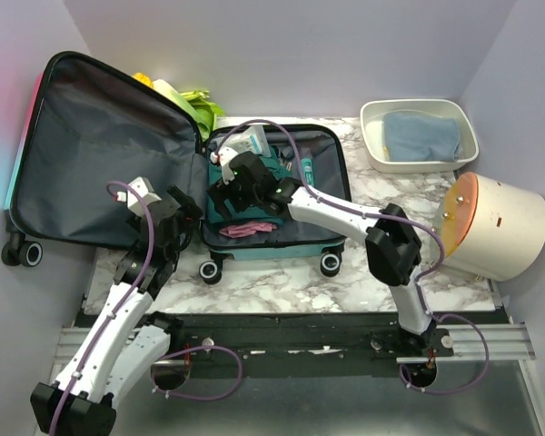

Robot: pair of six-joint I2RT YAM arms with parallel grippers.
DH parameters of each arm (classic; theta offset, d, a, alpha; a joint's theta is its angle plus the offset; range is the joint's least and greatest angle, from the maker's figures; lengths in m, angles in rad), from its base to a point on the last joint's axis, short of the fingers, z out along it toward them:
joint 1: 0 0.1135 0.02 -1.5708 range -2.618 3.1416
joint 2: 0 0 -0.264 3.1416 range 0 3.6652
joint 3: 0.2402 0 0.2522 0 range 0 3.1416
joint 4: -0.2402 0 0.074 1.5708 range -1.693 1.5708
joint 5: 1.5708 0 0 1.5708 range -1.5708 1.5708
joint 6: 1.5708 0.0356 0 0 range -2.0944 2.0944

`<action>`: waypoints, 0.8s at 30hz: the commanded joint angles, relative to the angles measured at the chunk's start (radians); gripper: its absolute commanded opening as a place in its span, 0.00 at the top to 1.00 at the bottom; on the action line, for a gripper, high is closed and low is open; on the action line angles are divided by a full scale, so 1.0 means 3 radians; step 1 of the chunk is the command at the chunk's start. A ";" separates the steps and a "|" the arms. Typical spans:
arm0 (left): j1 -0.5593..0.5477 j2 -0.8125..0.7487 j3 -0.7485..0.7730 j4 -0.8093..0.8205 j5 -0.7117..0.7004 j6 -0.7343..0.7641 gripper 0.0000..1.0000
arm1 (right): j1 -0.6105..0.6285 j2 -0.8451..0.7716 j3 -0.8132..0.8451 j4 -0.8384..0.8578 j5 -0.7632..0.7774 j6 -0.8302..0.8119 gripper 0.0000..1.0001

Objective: Open, take out, and arrange the luggage

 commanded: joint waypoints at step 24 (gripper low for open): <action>0.0092 -0.0142 0.0080 0.0063 0.0150 -0.0032 0.01 | 0.0079 0.0272 -0.0047 0.0768 0.0067 0.0169 0.99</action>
